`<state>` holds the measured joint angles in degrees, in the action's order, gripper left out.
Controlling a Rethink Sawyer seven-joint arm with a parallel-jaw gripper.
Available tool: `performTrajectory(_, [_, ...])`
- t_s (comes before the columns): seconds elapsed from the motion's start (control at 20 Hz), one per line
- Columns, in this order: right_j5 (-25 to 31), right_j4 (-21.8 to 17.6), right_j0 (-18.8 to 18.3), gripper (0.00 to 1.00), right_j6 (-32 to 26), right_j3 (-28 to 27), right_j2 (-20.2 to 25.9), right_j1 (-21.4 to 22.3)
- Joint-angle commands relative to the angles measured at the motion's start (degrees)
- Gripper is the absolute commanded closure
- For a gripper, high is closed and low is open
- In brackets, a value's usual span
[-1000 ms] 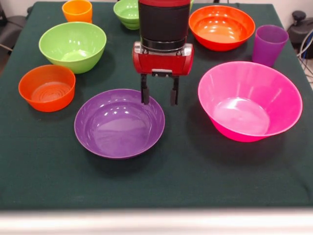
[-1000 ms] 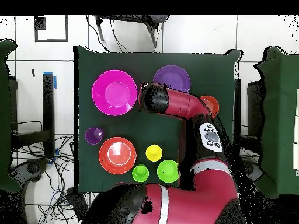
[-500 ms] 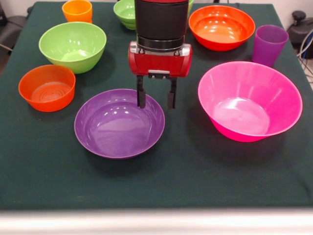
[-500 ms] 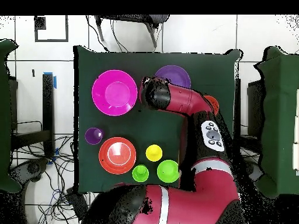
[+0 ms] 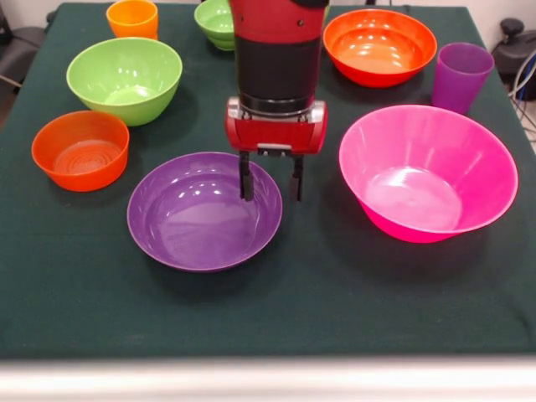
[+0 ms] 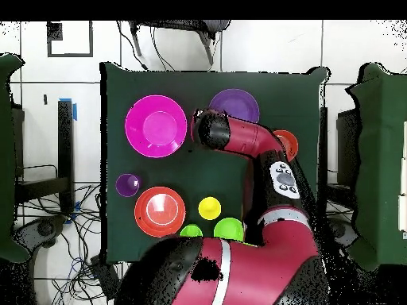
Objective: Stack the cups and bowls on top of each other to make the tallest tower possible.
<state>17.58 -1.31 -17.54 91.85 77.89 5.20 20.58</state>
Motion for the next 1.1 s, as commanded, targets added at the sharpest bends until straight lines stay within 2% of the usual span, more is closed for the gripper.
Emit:
performTrajectory(0.05, [-0.33, -4.95, 0.95, 0.00, -0.22, -2.59, 4.67, -4.86])
performTrajectory(0.45, [-2.43, -5.69, 1.10, 0.00, -0.47, -2.62, 5.04, -5.73])
performTrajectory(0.5, [-2.62, -5.82, 1.31, 1.00, -0.03, -2.71, 4.66, -5.65])
performTrajectory(0.65, [-3.42, -6.95, 1.31, 1.00, -0.80, -2.46, 4.75, -5.29])
performTrajectory(0.85, [-1.77, -4.87, 3.35, 1.00, 3.87, -1.06, 1.92, -4.46])
performTrajectory(1.1, [-2.14, -4.11, 2.49, 1.00, 5.15, 2.03, 2.34, -3.71])
